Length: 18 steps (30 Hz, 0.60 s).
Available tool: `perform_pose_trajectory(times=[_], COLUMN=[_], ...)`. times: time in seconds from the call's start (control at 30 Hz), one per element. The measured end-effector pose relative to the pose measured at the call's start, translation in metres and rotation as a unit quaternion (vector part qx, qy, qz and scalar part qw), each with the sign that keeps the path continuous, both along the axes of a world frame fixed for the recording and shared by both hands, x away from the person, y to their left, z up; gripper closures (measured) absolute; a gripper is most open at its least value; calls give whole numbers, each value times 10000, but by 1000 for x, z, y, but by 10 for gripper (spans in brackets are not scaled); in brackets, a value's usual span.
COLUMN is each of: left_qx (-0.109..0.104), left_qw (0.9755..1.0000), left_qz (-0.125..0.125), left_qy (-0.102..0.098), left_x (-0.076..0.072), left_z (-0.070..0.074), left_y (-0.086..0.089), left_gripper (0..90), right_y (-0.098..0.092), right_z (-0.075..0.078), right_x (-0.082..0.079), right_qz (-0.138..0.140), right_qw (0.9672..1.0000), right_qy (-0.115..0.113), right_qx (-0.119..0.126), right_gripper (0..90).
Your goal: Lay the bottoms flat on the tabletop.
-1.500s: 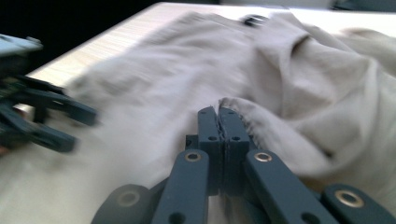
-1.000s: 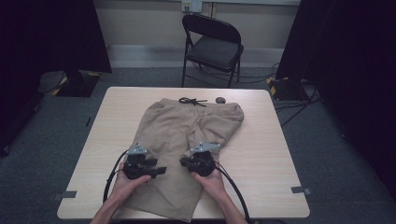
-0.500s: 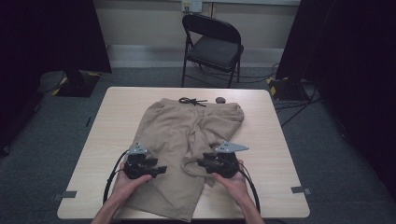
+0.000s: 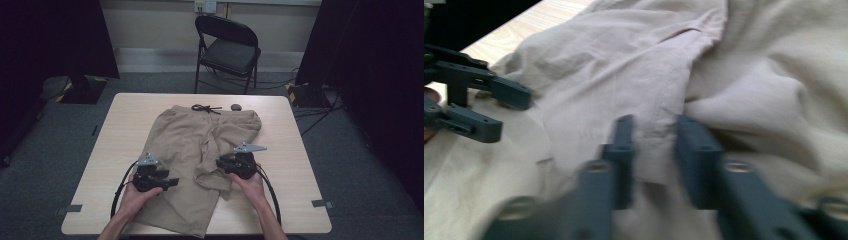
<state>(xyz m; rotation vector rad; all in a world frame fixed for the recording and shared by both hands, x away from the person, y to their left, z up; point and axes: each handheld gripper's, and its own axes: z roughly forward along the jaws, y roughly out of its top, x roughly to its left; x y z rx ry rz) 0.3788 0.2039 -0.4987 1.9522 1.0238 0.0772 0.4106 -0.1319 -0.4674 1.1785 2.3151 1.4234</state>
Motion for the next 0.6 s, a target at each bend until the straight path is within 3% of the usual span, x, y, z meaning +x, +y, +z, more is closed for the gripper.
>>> perform_pose_trajectory(times=[0.07, 0.27, 0.33, 0.4, 0.6], left_qx=[16, 44, 41, 63, 24], left_qw=[10000, 9999, 9999, 9999, 9999], left_qz=[-39, -103, -100, -114, -126], left_qy=[-3, -2, -5, -11, -11], left_x=[-1, -1, -1, -1, -1], left_z=[0, 1, 1, 1, 0], left_y=[-2, -5, -6, -5, -6], left_gripper=[373, 374, 375, 377, 378], right_y=[0, -16, -20, -19, -4], right_z=[4, 17, 14, 9, -7], right_x=[1, 9, 8, 6, 8], right_qz=[-26, -235, -196, -181, -86], right_qw=[9998, 9993, 9995, 9996, 9996], right_qy=[-107, -198, -94, -45, 194], right_qx=[136, 229, 242, 193, 188], right_gripper=[900, 887, 645, 557, 447])
